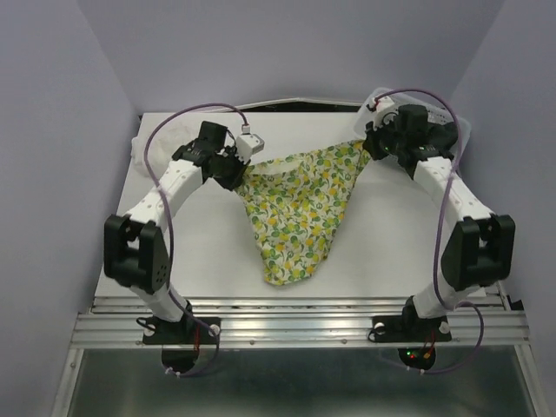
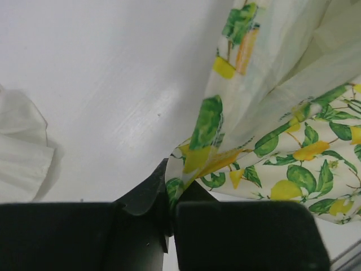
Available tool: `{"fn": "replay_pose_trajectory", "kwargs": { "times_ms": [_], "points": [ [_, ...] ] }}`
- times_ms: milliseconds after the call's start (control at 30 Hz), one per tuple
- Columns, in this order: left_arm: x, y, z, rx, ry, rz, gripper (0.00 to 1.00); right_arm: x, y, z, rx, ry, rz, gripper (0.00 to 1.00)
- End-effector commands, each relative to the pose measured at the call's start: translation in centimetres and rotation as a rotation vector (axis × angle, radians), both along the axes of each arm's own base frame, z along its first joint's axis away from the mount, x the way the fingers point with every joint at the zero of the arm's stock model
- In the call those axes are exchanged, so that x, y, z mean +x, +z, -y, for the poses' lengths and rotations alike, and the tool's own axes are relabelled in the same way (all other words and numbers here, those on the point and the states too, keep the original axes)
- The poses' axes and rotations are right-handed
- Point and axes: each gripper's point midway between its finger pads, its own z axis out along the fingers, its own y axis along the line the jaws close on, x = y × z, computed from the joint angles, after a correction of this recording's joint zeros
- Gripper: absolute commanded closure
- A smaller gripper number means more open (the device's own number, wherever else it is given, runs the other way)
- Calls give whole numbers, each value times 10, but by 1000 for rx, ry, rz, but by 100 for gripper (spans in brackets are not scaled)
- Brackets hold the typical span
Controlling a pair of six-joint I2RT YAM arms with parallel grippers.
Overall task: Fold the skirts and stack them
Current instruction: Move the skirt to the center of the board, then flatten the skirt out
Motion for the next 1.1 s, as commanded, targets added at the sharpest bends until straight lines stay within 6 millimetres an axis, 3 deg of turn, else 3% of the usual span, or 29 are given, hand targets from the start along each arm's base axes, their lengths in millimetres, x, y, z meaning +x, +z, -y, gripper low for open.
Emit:
{"fn": "replay_pose_trajectory", "kwargs": {
  "times_ms": [0, 33, 67, 133, 167, 200, 333, 400, 433, 467, 500, 533, 567, 600, 633, 667, 700, 767, 800, 867, 1067],
  "points": [
    [86, 36, -12, -93, 165, 119, 77, 52, 31, -9, 88, -27, 45, 76],
    [104, 15, -22, -84, 203, 72, 73, 59, 25, -12, 103, -26, 20, 51],
    [121, 28, -22, -108, 222, 99, 63, 71, 3, -15, 110, -26, -33, 37],
    [145, 23, -25, -110, 246, 98, 34, 90, -1, -20, 122, -47, -58, 18],
    [151, 23, -24, -113, 249, 98, 32, 92, 10, -19, 123, -52, -44, 10],
    [154, 16, -24, -110, 255, 79, 17, 101, 14, -20, 127, -58, -37, 2],
    [154, 43, -27, -118, 269, 119, 13, 91, 28, -14, 111, -82, -55, 1],
    [132, 42, -24, -120, 228, 93, 14, 70, 32, -21, 114, -21, -82, 5],
    [116, 62, -23, -117, 182, 135, 15, 49, 40, -22, 119, 2, -109, 12],
    [101, 64, -20, -110, 149, 136, 15, 32, 23, -23, 108, 24, -167, 18],
    [77, 41, -15, -91, 103, 77, 17, 14, 18, -30, 126, 76, -212, 22],
    [48, 54, -5, -68, 17, 110, 18, -14, 18, -31, 132, 103, -265, 30],
    [18, 26, -2, -38, -24, 45, 19, -41, -7, -37, 155, 152, -362, 33],
    [0, 22, 4, -24, -66, 41, 21, -59, -16, -39, 166, 171, -408, 36],
    [-30, 30, 19, -22, -142, 69, 23, -78, -26, -40, 176, 185, -461, 42],
    [-47, 25, 24, -18, -177, 66, 24, -97, -21, -41, 189, 203, -460, 45],
    [-71, 2, 26, -15, -206, 6, 29, -121, -45, -46, 205, 221, -541, 47],
    [-107, 5, 42, -44, -282, 8, 35, -144, -47, -49, 229, 226, -555, 52],
    [-118, -6, 45, -38, -292, -5, 41, -160, -67, -51, 233, 224, -610, 52],
    [-140, -12, 58, -19, -334, 17, 42, -169, -75, -53, 262, 220, -638, 54],
    [-160, -36, 91, 1, -377, -62, 46, -182, -98, -58, 295, 216, -689, 56]
  ]
}}
